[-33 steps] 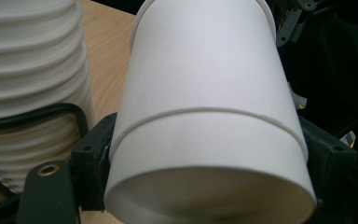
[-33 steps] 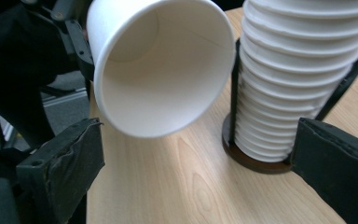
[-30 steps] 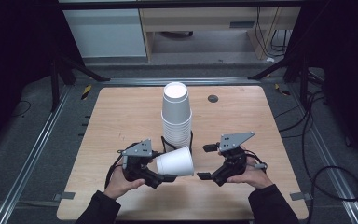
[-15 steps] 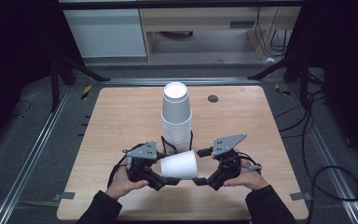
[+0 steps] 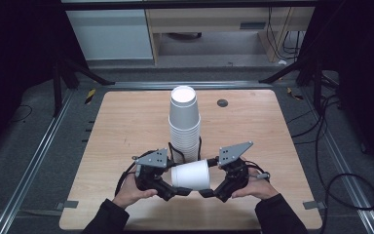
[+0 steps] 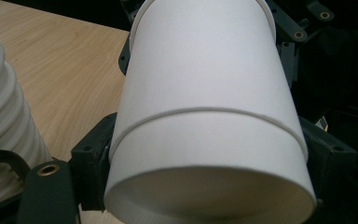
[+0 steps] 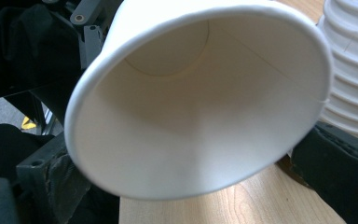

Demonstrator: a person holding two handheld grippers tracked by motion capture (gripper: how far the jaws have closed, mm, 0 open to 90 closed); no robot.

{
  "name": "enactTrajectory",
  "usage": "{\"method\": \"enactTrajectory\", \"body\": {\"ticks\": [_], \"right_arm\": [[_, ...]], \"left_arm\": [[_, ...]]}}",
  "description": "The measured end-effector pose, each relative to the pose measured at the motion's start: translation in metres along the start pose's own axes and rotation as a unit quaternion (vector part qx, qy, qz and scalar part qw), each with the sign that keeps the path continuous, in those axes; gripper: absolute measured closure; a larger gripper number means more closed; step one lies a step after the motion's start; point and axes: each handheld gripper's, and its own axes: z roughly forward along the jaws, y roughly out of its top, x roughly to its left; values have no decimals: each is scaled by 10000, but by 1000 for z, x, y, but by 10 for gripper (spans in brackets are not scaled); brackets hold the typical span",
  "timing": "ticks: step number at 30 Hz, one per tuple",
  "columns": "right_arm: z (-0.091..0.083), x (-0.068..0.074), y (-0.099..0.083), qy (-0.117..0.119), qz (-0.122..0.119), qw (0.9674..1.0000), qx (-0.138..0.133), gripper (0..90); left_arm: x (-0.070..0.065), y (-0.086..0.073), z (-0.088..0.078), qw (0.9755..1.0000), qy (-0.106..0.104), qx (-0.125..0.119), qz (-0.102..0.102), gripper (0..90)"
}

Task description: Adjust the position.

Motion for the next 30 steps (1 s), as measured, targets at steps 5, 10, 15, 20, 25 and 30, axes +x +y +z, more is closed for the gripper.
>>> {"method": "enactTrajectory", "body": {"ticks": [5,10,15,20,25,30], "right_arm": [[3,0,-1,32,-10,10000,56,32],[5,-1,-1,82,2,10000,32,39],[7,-1,-2,112,-4,9999,30,47],[7,-2,-3,91,-5,10000,-17,74],[8,-2,-4,111,1,9999,-3,87],[8,-4,-5,122,23,9999,4,94]], "left_arm": [[1,1,2,10000,-14,-15,14,206],[0,1,4,10000,-41,-18,25,206],[-1,1,6,10000,-70,2,46,206],[0,0,6,10000,-57,29,45,207],[0,0,7,10000,-69,56,15,209],[2,-1,7,9999,-77,78,-56,207]]}}
